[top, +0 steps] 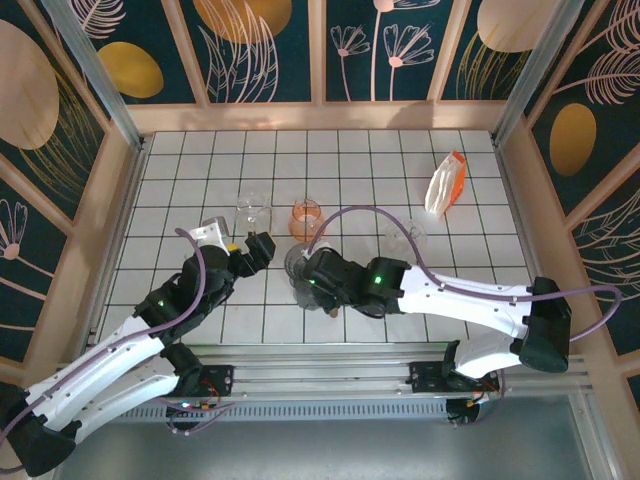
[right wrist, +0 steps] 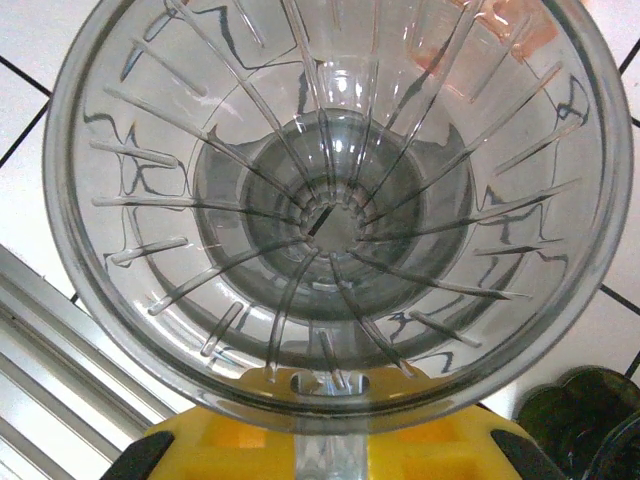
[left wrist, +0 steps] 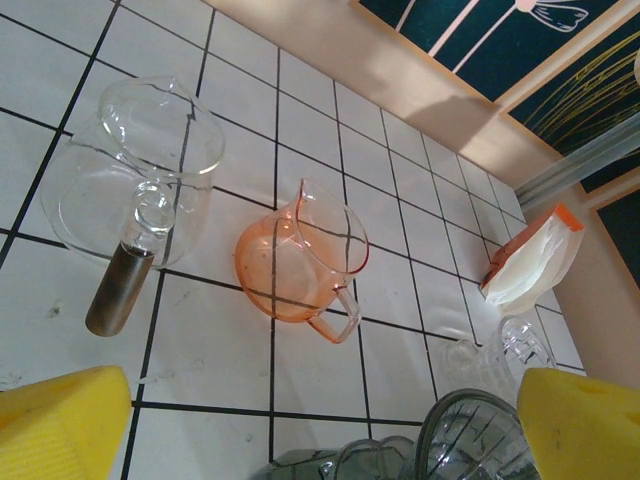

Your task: Place the coffee filter in the dripper

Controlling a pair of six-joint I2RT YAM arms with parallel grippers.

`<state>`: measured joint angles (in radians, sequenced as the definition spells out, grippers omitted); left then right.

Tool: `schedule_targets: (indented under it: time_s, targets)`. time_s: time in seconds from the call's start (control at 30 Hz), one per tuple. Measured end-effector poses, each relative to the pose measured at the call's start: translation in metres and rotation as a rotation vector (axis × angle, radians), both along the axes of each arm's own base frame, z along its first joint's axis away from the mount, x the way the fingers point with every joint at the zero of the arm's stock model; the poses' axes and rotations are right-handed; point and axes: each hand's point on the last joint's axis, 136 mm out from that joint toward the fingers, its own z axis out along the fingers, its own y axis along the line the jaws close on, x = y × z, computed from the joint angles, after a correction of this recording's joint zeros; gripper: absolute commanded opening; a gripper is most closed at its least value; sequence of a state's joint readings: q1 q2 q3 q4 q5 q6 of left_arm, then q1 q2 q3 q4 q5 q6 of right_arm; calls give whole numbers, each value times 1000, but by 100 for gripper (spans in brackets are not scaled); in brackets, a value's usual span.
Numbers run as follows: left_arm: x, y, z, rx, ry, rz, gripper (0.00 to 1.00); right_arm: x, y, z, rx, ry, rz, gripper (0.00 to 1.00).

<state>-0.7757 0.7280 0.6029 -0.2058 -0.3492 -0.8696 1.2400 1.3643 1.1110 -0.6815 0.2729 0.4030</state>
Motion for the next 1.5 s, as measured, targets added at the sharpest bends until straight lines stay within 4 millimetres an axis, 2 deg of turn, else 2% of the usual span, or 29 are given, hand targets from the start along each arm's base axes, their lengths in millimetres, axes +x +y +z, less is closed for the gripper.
schedule_targets:
  time_s: [0.4, 0.77, 0.83, 1.0, 1.2, 1.37, 1.43, 1.5]
  targets:
    - [0, 0, -3, 6, 6, 0, 99, -4, -4, -2, 6, 1, -32, 23]
    - [0, 0, -4, 7, 7, 0, 99, -5, -2, 4, 52, 5, -41, 57]
    - [0, 0, -4, 7, 7, 0, 99, -5, -1, 6, 63, 3, -42, 66]
    - [0, 0, -4, 7, 7, 1, 99, -6, -1, 16, 109, -9, -41, 71]
    - [1, 2, -4, -4, 10, 22, 99, -5, -7, 39, 177, -45, -55, 74]
    - [2, 5, -5, -5, 10, 40, 99, 10, -21, 66, 236, -131, -121, 75]
    - [2, 7, -6, -6, 10, 49, 99, 30, -34, 75, 257, -165, -195, 75]
    - [2, 9, -6, -8, 7, 57, 99, 60, -56, 84, 280, -199, -310, 74]
